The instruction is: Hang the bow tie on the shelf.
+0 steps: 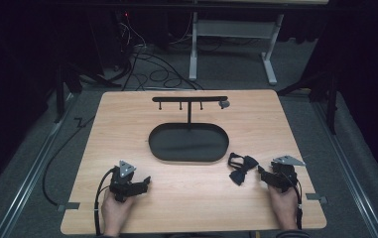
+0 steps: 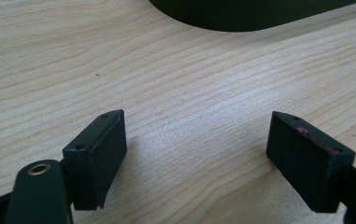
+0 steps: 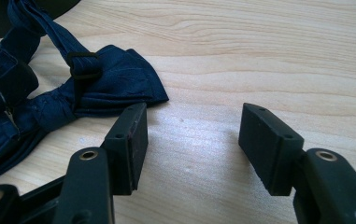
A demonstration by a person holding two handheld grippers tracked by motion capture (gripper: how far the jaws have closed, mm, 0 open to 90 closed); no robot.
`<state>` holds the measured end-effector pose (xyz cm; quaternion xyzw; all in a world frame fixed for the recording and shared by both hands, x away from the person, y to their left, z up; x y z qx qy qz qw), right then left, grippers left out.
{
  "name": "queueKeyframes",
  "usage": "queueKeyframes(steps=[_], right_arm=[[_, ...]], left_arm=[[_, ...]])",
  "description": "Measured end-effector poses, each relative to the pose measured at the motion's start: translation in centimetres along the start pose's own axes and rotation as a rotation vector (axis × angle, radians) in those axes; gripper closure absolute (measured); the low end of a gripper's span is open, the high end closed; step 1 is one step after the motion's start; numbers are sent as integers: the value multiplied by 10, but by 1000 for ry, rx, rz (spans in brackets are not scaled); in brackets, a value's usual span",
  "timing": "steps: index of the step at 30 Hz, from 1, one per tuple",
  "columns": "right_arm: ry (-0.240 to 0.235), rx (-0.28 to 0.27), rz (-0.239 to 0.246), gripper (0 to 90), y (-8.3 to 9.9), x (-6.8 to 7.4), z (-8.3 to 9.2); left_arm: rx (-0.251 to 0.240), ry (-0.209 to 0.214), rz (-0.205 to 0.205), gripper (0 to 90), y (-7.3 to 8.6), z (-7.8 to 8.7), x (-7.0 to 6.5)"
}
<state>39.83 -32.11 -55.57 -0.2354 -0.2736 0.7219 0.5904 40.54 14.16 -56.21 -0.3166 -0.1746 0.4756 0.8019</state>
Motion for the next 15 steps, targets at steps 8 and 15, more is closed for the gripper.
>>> queueKeyframes(steps=[8, 15], right_arm=[[-2, 0, 2, 437, 0, 0, 0], [-4, 1, 5, 437, 0, 1, 0]], left_arm=[[0, 0, 0, 205, 0, 0, 0], [0, 0, 2, 207, 0, 0, 0]])
Point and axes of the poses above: each handheld gripper's, and its own axes: z roughly backward along the jaws, y roughly out of its underside, x roughly to its left, the point moved 8 cm from there along -z, roughly forward along the jaws, and after that the axes turned 5 degrees about x, right-handed, at the moved point
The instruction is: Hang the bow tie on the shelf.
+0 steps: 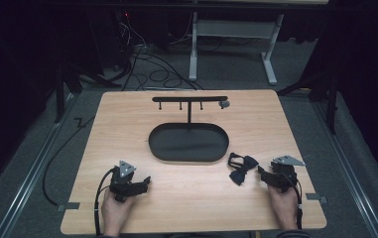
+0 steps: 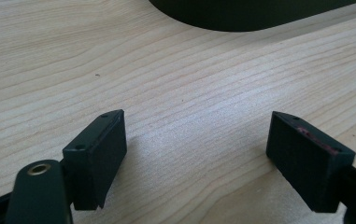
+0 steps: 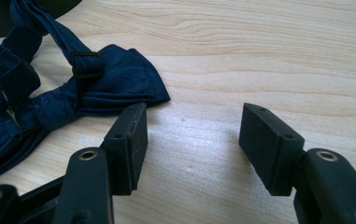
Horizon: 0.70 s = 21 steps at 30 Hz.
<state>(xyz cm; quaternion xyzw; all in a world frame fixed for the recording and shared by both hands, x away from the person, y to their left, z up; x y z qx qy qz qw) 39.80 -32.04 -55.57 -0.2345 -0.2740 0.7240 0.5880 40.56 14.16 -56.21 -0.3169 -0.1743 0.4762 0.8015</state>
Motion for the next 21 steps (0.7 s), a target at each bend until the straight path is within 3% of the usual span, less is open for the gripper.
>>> queueKeyframes(steps=[17, 21], right_arm=[[-42, -2, -1, 463, 3, -1, 4], [-45, -22, 20, 465, 1, 3, 8]], left_arm=[[1, 0, -1, 206, 0, 0, 0], [1, 0, -1, 206, 0, 0, 0]])
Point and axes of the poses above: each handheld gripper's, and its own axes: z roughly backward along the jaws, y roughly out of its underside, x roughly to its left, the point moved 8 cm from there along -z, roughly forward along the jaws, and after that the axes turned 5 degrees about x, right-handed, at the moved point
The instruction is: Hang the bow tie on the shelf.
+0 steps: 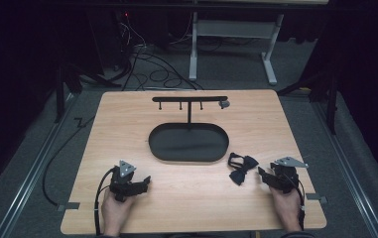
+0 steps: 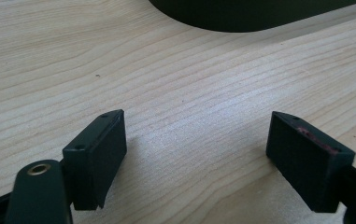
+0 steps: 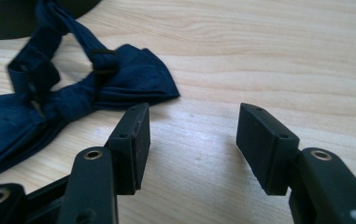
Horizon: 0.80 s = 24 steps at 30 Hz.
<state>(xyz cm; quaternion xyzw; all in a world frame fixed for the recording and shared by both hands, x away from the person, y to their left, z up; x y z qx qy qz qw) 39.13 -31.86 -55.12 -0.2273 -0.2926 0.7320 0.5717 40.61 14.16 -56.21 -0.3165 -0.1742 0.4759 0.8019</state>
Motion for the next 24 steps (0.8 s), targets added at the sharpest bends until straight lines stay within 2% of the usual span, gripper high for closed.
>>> queueKeyframes(steps=[12, 24], right_arm=[[-40, -31, 12, 486, -8, 13, 13], [-86, -42, 29, 513, -18, 26, 15]], left_arm=[[0, 1, 1, 207, 0, 0, 0], [-1, 2, 2, 206, 0, 0, 0]])
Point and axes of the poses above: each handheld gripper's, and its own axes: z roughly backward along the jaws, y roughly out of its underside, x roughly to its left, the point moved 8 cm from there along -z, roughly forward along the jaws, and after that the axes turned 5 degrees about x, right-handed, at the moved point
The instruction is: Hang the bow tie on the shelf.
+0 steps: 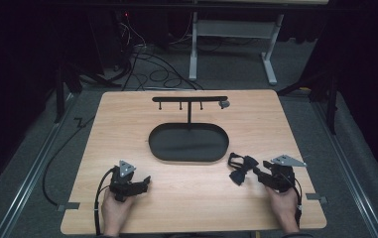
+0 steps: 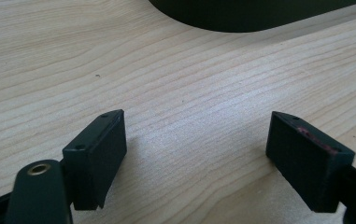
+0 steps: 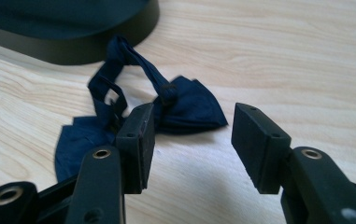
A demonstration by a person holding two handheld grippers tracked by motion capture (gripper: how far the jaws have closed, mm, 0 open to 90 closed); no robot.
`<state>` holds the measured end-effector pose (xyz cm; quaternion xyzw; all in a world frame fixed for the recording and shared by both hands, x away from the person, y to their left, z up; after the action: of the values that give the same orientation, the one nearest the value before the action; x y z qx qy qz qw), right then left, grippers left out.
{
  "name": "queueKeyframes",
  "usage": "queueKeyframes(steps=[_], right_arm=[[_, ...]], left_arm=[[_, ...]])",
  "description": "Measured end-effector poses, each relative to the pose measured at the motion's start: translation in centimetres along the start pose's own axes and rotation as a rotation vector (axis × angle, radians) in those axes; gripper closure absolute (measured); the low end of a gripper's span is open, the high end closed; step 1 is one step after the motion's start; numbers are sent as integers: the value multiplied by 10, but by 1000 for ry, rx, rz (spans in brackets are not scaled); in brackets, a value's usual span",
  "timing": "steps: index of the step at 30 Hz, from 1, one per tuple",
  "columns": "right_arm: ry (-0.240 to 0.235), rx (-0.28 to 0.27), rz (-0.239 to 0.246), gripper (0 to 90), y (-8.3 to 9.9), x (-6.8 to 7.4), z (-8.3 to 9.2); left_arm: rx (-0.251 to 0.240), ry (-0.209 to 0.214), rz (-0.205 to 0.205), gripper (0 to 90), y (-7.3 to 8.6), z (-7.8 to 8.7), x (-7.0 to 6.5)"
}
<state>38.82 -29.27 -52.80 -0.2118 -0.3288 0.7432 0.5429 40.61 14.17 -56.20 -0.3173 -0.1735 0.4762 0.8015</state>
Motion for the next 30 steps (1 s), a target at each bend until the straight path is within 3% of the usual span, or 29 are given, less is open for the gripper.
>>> queueKeyframes(steps=[21, 30], right_arm=[[-61, 24, 52, 552, -35, 19, -9], [-74, 59, 93, 553, -47, 29, -21]], left_arm=[[0, 0, 0, 206, 0, 0, 0], [-2, 1, 0, 206, 0, 0, 0]])
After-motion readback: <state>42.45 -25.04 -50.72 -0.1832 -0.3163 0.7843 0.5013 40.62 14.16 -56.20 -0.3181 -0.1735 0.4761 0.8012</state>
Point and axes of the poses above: each handheld gripper's, and its own axes: z roughly backward along the jaws, y roughly out of its underside, x roughly to its left, the point moved 8 cm from there along -z, roughly forward along the jaws, and after that the axes turned 5 degrees about x, right-handed, at the moved point
